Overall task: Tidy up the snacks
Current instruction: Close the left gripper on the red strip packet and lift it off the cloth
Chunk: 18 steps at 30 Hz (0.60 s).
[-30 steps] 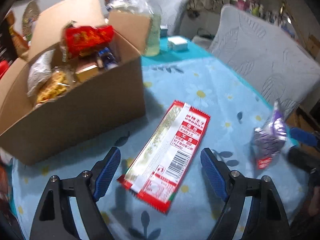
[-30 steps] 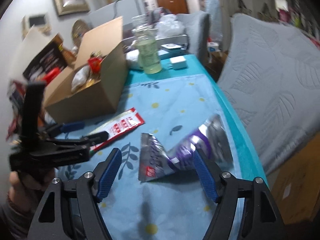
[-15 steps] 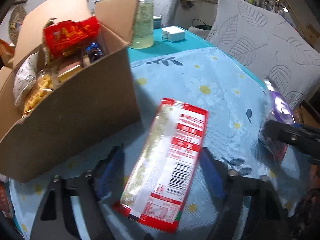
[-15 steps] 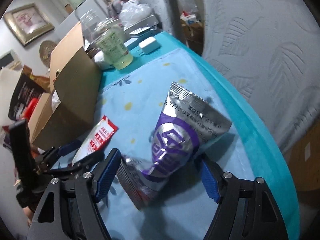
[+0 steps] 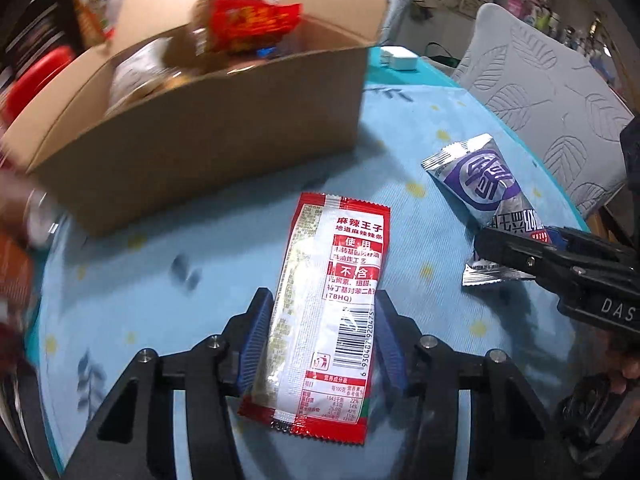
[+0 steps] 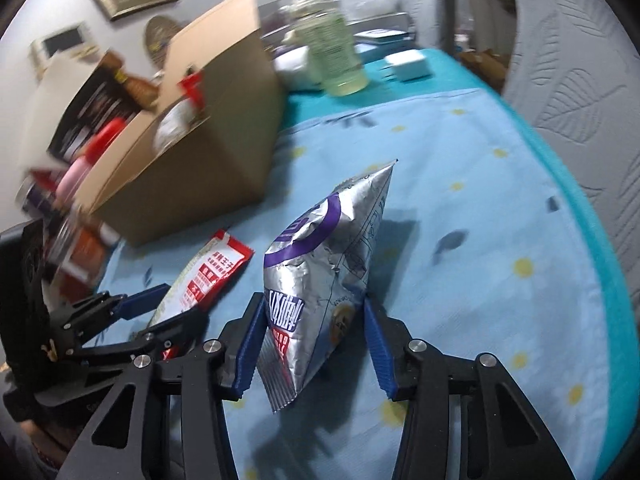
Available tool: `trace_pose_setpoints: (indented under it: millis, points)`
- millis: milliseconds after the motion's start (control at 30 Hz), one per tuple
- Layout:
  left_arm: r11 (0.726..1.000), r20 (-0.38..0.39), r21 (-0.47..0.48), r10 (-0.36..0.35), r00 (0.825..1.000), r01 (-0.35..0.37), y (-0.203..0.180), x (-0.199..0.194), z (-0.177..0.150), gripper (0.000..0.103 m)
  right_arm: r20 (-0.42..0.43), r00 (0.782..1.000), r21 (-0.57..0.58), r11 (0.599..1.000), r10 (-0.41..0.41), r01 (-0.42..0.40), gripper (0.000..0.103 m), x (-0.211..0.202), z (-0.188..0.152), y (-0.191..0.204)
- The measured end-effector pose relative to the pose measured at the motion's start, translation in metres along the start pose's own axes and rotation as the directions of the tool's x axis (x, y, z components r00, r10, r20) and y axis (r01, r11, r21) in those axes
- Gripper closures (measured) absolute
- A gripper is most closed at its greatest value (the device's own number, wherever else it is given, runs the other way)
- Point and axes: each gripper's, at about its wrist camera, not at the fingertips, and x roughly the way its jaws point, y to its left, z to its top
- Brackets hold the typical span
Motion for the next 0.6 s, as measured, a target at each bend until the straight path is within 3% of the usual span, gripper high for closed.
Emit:
trace_pose_setpoints:
  millis: [167,400,600]
  points:
    - [0.996,0.004,-0.092,0.010,1.000,-0.009,0.025,-0.024,-0.037,0.052,-0.065,0.997,-0.116,0.992,0.049,-0.056,0.056,0.003,-0.019,0.038]
    - [0.990,0.006,-0.138,0.007,1.000,-0.006,0.042,-0.041,-0.065,0.052,-0.120,0.988,-0.187,0.975,0.098,-0.119,0.056,0.006,-0.042,0.079]
    - [0.995,0.034,-0.102,-0.004,0.999,0.007,0.046,-0.046,-0.073,0.052,-0.146,0.989,-0.221,0.973,0.038,-0.070,0.056,0.001,-0.057,0.101]
